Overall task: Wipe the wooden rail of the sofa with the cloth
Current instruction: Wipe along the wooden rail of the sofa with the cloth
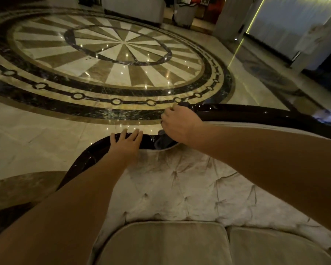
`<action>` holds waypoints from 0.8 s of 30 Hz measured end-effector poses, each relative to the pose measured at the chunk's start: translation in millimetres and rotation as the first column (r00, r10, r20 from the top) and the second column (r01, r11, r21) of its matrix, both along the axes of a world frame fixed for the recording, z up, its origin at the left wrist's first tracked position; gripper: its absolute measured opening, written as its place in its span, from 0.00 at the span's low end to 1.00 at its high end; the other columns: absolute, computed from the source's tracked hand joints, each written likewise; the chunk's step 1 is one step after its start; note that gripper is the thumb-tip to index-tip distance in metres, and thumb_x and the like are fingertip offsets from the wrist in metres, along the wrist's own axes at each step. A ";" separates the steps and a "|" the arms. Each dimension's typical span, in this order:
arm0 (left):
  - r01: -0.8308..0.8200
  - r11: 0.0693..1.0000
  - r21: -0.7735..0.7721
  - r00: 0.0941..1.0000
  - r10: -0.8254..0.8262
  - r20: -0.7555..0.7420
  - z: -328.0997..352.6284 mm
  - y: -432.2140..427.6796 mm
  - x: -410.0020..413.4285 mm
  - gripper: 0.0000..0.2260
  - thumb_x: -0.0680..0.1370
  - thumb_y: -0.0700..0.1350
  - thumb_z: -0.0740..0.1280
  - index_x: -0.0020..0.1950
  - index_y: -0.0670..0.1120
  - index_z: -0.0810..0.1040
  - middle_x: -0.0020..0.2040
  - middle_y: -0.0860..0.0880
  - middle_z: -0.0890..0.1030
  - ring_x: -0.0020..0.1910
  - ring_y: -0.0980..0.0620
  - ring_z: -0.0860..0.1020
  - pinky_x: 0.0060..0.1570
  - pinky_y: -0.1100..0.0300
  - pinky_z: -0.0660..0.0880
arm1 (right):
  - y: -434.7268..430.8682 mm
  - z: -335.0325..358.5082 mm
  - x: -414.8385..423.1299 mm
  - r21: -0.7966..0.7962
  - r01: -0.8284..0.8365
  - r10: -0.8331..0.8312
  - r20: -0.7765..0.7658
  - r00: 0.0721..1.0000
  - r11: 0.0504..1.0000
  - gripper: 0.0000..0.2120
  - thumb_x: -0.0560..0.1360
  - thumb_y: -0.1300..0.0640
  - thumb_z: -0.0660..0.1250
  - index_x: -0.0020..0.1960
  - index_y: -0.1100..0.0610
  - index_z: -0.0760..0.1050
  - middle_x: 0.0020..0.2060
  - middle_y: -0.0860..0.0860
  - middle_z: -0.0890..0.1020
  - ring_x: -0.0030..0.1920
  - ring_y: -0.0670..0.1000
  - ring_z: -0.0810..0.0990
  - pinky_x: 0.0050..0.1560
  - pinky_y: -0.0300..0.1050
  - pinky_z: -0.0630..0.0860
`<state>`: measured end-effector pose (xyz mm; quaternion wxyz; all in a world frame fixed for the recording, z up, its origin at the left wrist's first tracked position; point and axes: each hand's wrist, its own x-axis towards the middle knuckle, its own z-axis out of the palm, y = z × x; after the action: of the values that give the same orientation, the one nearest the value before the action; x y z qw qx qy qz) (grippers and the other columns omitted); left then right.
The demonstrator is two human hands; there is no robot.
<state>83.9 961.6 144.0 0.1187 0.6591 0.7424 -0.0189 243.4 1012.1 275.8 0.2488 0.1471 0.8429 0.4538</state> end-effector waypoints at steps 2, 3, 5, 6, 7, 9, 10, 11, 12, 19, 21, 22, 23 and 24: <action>0.004 1.000 0.006 1.000 -0.004 0.001 0.5 -1.3 0.4 0.41 0.77 0.43 0.66 0.79 0.52 0.39 0.81 0.51 0.41 0.79 0.40 0.40 0.72 0.34 0.41 | 3.7 11.3 8.9 -0.122 -0.015 -0.008 -0.183 0.983 0.992 0.15 0.79 0.57 0.64 0.65 0.59 0.73 0.62 0.57 0.77 0.61 0.58 0.74 0.58 0.53 0.72; 0.002 1.000 0.009 1.000 -0.002 0.006 0.0 -1.7 0.0 0.41 0.77 0.43 0.65 0.79 0.52 0.39 0.81 0.51 0.41 0.79 0.40 0.40 0.72 0.34 0.40 | 5.3 14.4 13.4 -0.190 -0.014 -0.043 -0.294 0.955 0.982 0.16 0.78 0.58 0.66 0.65 0.58 0.73 0.63 0.57 0.76 0.61 0.58 0.74 0.57 0.53 0.73; 0.001 1.000 0.013 1.000 -0.001 0.006 0.1 -0.4 -1.0 0.40 0.77 0.43 0.65 0.79 0.52 0.40 0.81 0.51 0.42 0.79 0.40 0.40 0.72 0.34 0.41 | 6.7 15.8 23.0 -0.298 -0.013 -0.142 -0.490 0.860 0.954 0.20 0.76 0.59 0.69 0.66 0.57 0.71 0.65 0.56 0.74 0.62 0.58 0.73 0.55 0.54 0.76; 0.004 1.000 0.011 1.000 -0.004 0.001 0.7 0.2 -1.8 0.40 0.77 0.43 0.65 0.79 0.53 0.40 0.81 0.51 0.42 0.79 0.40 0.41 0.72 0.34 0.41 | 7.1 14.8 26.4 -0.352 -0.014 -0.199 -0.562 0.803 0.936 0.22 0.75 0.60 0.70 0.67 0.57 0.70 0.66 0.56 0.73 0.64 0.58 0.72 0.55 0.55 0.76; 0.009 1.000 0.004 1.000 -0.009 -0.001 0.8 0.2 -1.7 0.41 0.77 0.42 0.66 0.80 0.53 0.40 0.81 0.51 0.42 0.79 0.40 0.41 0.72 0.34 0.41 | 6.7 13.6 29.2 -0.403 -0.011 -0.259 -0.609 0.750 0.915 0.23 0.74 0.60 0.71 0.67 0.56 0.70 0.68 0.56 0.72 0.65 0.58 0.72 0.56 0.55 0.76; 0.016 1.000 0.008 1.000 -0.016 -0.001 0.0 1.9 -2.4 0.42 0.76 0.41 0.66 0.80 0.53 0.41 0.81 0.51 0.43 0.79 0.40 0.41 0.73 0.34 0.42 | 7.9 10.7 34.3 -0.492 0.010 -0.394 -0.684 0.614 0.871 0.22 0.75 0.60 0.70 0.68 0.57 0.70 0.67 0.56 0.72 0.65 0.59 0.71 0.58 0.56 0.75; 0.019 1.000 0.013 1.000 -0.019 -0.006 -0.5 2.5 -2.7 0.42 0.76 0.40 0.66 0.80 0.52 0.40 0.81 0.51 0.43 0.79 0.40 0.41 0.73 0.34 0.42 | 8.7 10.3 37.6 -0.531 0.021 -0.466 -0.722 0.511 0.847 0.20 0.76 0.60 0.68 0.67 0.57 0.71 0.66 0.57 0.73 0.65 0.58 0.72 0.60 0.55 0.74; 0.018 1.000 0.019 1.000 -0.017 -0.012 -1.6 2.0 -3.7 0.43 0.76 0.40 0.66 0.80 0.52 0.40 0.81 0.51 0.43 0.79 0.40 0.42 0.73 0.34 0.42 | 9.9 10.8 41.3 -0.547 0.023 -0.509 -0.762 0.400 0.837 0.18 0.78 0.59 0.66 0.67 0.58 0.72 0.65 0.57 0.74 0.65 0.58 0.72 0.62 0.54 0.74; 0.018 1.000 0.025 1.000 -0.017 -0.018 -2.6 2.5 -4.0 0.43 0.76 0.40 0.66 0.80 0.52 0.40 0.81 0.51 0.43 0.79 0.40 0.42 0.73 0.34 0.43 | 11.1 12.3 45.7 -0.520 0.024 -0.500 -0.806 0.316 0.854 0.15 0.79 0.59 0.64 0.65 0.60 0.74 0.64 0.58 0.75 0.65 0.58 0.72 0.64 0.54 0.73; -0.009 1.000 0.001 1.000 0.009 -0.017 -4.0 8.2 -1.2 0.41 0.77 0.43 0.65 0.79 0.53 0.40 0.81 0.53 0.43 0.78 0.39 0.43 0.73 0.32 0.44 | 13.5 8.8 -1.0 -0.384 0.101 -0.390 -0.826 0.407 0.918 0.19 0.79 0.43 0.60 0.62 0.54 0.75 0.58 0.58 0.78 0.56 0.60 0.78 0.54 0.58 0.73; -0.009 1.000 -0.007 1.000 0.008 -0.015 -6.7 8.8 -2.6 0.42 0.77 0.43 0.66 0.79 0.53 0.39 0.81 0.54 0.42 0.79 0.40 0.42 0.73 0.33 0.43 | 21.5 -5.3 0.7 -0.392 0.058 -0.354 -0.747 0.563 0.918 0.17 0.79 0.50 0.61 0.67 0.49 0.70 0.64 0.57 0.74 0.59 0.61 0.75 0.54 0.59 0.72; -0.003 1.000 -0.006 1.000 0.003 -0.015 -8.7 8.1 -4.3 0.43 0.76 0.43 0.67 0.79 0.54 0.39 0.81 0.54 0.41 0.79 0.40 0.42 0.72 0.33 0.43 | 24.9 -9.1 8.8 -0.378 0.032 -0.320 -0.732 0.602 0.925 0.15 0.80 0.51 0.59 0.65 0.49 0.72 0.64 0.56 0.74 0.59 0.60 0.75 0.55 0.58 0.72; 0.005 1.000 -0.002 1.000 -0.005 -0.022 -10.2 8.0 -5.6 0.44 0.75 0.44 0.67 0.79 0.54 0.38 0.81 0.54 0.41 0.78 0.40 0.42 0.72 0.33 0.43 | 29.4 -11.6 17.6 -0.347 -0.024 -0.264 -0.753 0.602 0.937 0.13 0.81 0.50 0.58 0.61 0.50 0.76 0.63 0.55 0.76 0.57 0.59 0.76 0.53 0.57 0.73; 0.009 1.000 -0.001 1.000 -0.009 -0.028 -11.6 7.8 -6.8 0.45 0.75 0.44 0.68 0.79 0.54 0.37 0.81 0.54 0.40 0.78 0.40 0.41 0.72 0.33 0.42 | 30.6 -10.3 23.7 -0.321 -0.072 -0.222 -0.784 0.580 0.944 0.15 0.81 0.49 0.56 0.56 0.51 0.79 0.60 0.54 0.79 0.54 0.57 0.77 0.51 0.54 0.73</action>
<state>77.1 969.4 132.4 0.1087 0.6620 0.7410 -0.0290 267.1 1042.7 265.5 -0.1238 0.3315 0.9172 0.1832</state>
